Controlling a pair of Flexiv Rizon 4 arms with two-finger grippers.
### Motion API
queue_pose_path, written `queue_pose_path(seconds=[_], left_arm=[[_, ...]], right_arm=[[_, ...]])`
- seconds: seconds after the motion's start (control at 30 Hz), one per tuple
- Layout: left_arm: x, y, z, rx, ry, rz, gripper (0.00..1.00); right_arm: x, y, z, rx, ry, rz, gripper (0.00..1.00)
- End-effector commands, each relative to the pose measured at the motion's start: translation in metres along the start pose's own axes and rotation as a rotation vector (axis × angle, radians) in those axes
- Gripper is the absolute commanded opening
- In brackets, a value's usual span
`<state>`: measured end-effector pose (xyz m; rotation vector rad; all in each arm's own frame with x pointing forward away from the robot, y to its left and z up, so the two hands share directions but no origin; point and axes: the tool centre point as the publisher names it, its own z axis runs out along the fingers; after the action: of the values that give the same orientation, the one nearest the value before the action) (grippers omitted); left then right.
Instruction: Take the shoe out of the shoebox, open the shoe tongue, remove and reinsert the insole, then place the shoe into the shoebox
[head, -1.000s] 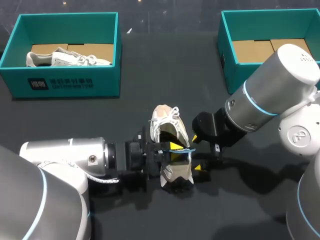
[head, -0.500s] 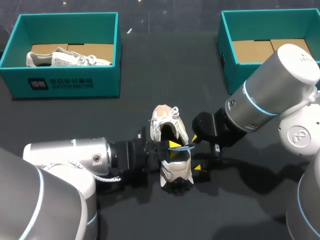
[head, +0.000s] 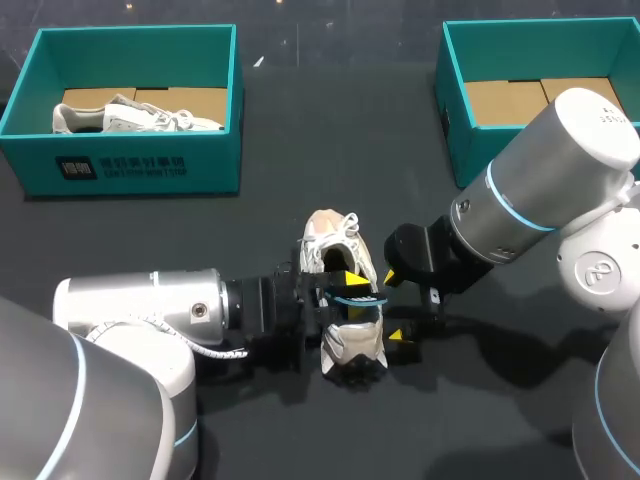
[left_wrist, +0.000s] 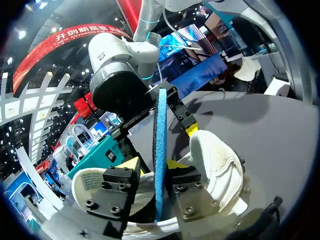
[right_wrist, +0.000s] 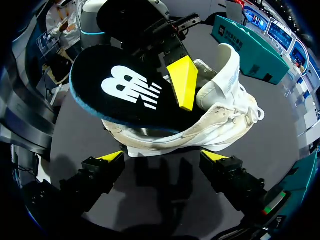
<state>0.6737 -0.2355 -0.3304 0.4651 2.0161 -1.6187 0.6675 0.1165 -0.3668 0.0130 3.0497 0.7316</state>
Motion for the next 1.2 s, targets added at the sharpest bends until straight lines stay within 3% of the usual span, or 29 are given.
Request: queue_pose_path(seconds=[0.03,0.4,0.43,0.5,0.9,1.07,1.1,1.17,1.2], left_arm=[[0.000,-0.010,-0.013,0.000,0.001,-0.001,0.31],[0.005,-0.025,-0.015,0.005,0.028,-0.009,0.25],[0.006,-0.024,-0.013,0.004,0.032,-0.010,0.22],[0.007,-0.020,-0.011,-0.006,0.035,-0.003,0.00],[0.007,0.012,-0.002,-0.109,0.023,0.048,0.00],[0.006,0.015,-0.003,-0.122,0.023,0.042,0.00],[0.006,0.014,-0.005,-0.122,0.023,0.039,0.05],[0.005,0.010,-0.007,-0.118,0.022,0.032,0.27],[0.004,0.007,-0.009,-0.112,0.022,0.028,0.28]], right_arm=[[0.001,0.000,0.001,0.002,-0.003,0.001,1.00],[0.001,0.000,0.001,0.002,-0.003,0.001,1.00],[0.001,0.000,0.001,0.002,-0.003,0.001,1.00],[0.001,0.000,0.001,0.002,-0.003,0.001,1.00],[0.001,0.000,0.001,0.002,-0.003,0.001,1.00],[0.001,0.000,0.001,0.002,-0.003,0.001,1.00],[0.001,0.000,0.001,0.002,-0.003,0.001,1.00],[0.001,0.000,0.001,0.002,-0.003,0.001,1.00],[0.001,0.000,0.001,0.002,-0.003,0.001,1.00]])
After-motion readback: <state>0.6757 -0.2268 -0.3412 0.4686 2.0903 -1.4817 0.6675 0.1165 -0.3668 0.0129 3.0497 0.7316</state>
